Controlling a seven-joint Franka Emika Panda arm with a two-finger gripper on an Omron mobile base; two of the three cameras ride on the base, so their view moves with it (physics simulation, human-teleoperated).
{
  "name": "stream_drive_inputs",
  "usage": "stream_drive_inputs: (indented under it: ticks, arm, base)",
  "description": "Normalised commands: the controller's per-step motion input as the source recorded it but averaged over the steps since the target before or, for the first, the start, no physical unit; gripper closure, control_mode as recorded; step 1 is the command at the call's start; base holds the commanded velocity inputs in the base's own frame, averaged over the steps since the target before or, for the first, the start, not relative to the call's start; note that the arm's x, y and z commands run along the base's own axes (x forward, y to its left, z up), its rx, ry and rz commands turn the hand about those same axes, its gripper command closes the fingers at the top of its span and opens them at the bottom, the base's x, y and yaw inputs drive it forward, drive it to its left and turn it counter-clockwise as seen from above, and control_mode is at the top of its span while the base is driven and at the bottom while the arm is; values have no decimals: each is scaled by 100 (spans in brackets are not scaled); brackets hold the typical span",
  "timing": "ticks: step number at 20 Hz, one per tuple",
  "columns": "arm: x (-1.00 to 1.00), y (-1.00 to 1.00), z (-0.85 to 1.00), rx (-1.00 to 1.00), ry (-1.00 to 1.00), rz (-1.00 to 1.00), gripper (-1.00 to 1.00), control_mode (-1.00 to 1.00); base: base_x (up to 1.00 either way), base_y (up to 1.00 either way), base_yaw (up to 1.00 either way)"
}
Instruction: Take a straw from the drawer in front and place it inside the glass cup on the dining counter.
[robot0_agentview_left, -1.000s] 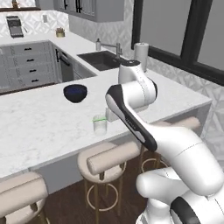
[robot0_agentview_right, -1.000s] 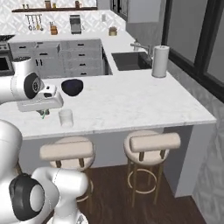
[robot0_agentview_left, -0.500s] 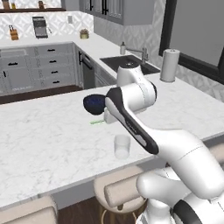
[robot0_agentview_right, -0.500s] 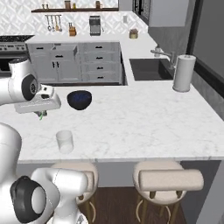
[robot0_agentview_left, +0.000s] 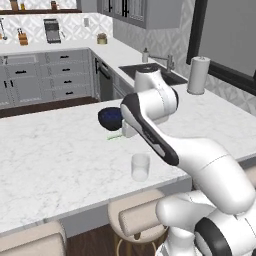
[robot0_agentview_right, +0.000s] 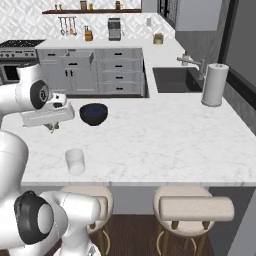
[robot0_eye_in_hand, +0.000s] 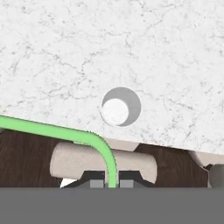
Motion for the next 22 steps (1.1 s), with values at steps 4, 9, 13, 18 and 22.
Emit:
stream_drive_inputs:
  ticks: [4,9,13,18,22]
  arm:
    - [0,-33,12,-30,0,8,100,-100]
    - [0,-2,17,-50,-3,3,100,-100]
    - [5,0,3,-51,0,0,100,-100]
    - [21,0,0,-48,0,0,100,-100]
    - [9,0,0,-40,0,0,100,-100]
  base:
    - [0,0,0]
    - [0,0,0]
    - [0,0,0]
    - [0,0,0]
    - [0,0,0]
